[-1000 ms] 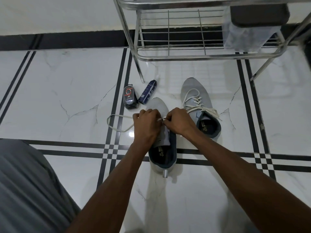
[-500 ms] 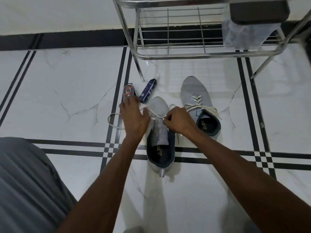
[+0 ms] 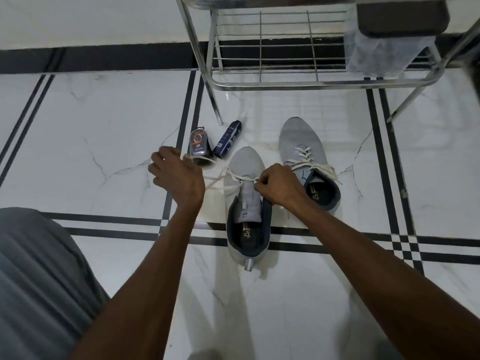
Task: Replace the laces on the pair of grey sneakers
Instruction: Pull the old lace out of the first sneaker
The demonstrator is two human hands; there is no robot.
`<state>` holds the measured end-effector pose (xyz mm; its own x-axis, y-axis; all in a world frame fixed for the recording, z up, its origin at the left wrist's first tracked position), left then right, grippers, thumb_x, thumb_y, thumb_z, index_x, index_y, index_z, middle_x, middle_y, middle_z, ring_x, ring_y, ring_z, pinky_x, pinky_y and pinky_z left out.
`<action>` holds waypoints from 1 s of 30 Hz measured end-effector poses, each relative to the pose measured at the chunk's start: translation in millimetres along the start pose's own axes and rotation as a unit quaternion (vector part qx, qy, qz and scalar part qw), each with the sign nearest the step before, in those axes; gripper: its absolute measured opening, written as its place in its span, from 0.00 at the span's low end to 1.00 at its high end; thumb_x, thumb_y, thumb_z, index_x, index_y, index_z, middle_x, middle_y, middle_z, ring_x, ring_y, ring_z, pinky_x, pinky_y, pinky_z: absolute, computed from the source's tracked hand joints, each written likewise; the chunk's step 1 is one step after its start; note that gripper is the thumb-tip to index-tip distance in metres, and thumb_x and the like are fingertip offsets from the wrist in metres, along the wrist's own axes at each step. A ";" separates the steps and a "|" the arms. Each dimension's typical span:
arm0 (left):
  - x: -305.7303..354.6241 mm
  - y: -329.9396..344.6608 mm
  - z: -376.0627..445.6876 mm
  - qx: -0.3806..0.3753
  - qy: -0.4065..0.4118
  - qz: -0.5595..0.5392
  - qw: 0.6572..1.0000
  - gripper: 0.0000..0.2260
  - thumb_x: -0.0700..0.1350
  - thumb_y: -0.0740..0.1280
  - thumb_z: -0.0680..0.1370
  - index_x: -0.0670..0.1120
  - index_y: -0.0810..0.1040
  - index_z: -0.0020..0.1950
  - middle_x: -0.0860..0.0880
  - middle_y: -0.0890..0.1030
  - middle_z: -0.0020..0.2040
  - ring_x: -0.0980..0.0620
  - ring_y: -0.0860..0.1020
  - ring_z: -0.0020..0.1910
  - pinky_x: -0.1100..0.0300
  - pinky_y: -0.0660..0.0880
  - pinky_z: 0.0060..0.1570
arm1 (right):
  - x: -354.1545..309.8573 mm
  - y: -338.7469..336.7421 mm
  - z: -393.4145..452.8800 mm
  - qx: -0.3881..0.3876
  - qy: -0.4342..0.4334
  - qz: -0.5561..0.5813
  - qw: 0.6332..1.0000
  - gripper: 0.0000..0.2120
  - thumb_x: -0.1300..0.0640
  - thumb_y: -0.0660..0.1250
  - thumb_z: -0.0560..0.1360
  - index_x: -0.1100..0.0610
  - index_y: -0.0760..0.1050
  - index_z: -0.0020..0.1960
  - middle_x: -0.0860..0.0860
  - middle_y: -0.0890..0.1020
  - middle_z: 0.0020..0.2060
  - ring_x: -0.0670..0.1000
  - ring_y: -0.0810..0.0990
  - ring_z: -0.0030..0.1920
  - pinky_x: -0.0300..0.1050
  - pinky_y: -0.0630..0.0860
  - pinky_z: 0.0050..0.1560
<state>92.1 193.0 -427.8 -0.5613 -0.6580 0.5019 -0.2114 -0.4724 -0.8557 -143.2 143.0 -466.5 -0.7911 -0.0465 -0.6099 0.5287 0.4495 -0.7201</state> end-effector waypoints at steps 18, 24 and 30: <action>-5.1 10.9 -9.7 -0.027 -0.056 -0.052 0.997 0.12 0.35 0.64 0.79 0.36 0.71 0.63 0.37 0.74 0.63 0.37 0.73 0.61 0.48 0.71 0.57 | -3.4 -3.9 0.7 0.012 0.005 -0.018 1.000 0.13 0.56 0.69 0.73 0.62 0.84 0.36 0.56 0.84 0.30 0.54 0.82 0.32 0.51 0.82 0.38; 38.7 22.2 -41.6 -0.105 0.189 -0.043 0.975 0.14 0.45 0.71 0.76 0.46 0.75 0.60 0.44 0.72 0.64 0.41 0.67 0.65 0.45 0.67 0.60 | -4.0 -1.3 -0.3 0.006 0.000 -0.022 1.000 0.13 0.56 0.69 0.73 0.63 0.84 0.35 0.57 0.83 0.29 0.54 0.82 0.32 0.50 0.82 0.36; 17.4 41.4 -73.1 -0.243 0.147 -0.038 0.958 0.15 0.59 0.69 0.76 0.49 0.75 0.39 0.52 0.79 0.38 0.51 0.79 0.41 0.55 0.74 0.39 | -4.8 2.9 3.5 0.024 -0.015 -0.045 0.999 0.13 0.50 0.70 0.74 0.61 0.83 0.44 0.54 0.84 0.40 0.54 0.82 0.41 0.49 0.80 0.42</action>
<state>15.1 204.9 -463.7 -0.7159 -0.4052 0.5685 -0.5675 -0.1366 -0.8120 -136.8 141.4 -466.8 -0.8266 -0.1127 -0.5513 0.4703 0.3997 -0.7868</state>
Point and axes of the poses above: each hand's wrist, its own z-axis towards the middle knuckle, its own y-axis out of the palm, x = y × z, the point moved 6 cm from there along z, towards the middle knuckle
